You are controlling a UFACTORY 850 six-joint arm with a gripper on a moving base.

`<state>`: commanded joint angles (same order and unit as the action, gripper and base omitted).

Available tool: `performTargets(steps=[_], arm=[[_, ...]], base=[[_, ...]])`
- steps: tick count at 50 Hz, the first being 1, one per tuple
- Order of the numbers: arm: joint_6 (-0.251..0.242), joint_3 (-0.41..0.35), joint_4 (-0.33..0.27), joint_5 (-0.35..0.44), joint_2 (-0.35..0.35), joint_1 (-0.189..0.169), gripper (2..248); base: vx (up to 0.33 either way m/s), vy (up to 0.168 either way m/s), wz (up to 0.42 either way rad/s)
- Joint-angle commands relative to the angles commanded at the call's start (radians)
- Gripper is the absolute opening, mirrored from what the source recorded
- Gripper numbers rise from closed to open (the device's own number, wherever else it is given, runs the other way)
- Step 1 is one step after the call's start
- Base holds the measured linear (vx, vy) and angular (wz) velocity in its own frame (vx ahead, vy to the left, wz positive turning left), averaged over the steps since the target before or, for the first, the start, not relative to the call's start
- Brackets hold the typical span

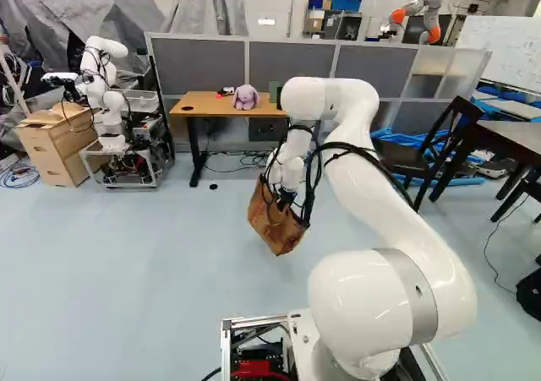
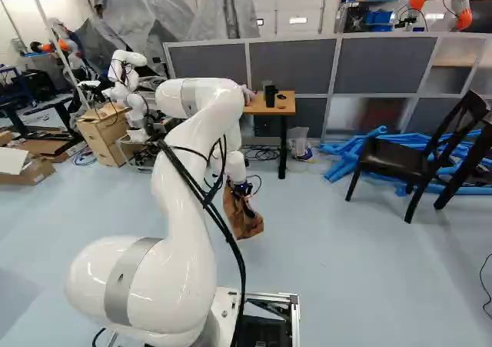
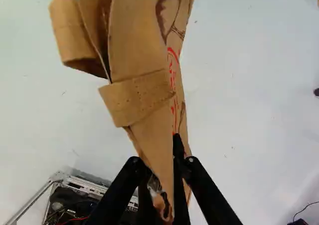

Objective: Pick up the bag on the ground and place it on the table

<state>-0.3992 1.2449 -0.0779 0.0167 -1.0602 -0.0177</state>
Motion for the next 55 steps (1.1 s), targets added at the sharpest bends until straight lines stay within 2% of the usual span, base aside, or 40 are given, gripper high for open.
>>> performTargets(steps=[55], arm=[[0.0, -0.134, 0.0, 0.0, 0.201, 0.0, 25]], base=[[0.0, 0.0, 0.0]])
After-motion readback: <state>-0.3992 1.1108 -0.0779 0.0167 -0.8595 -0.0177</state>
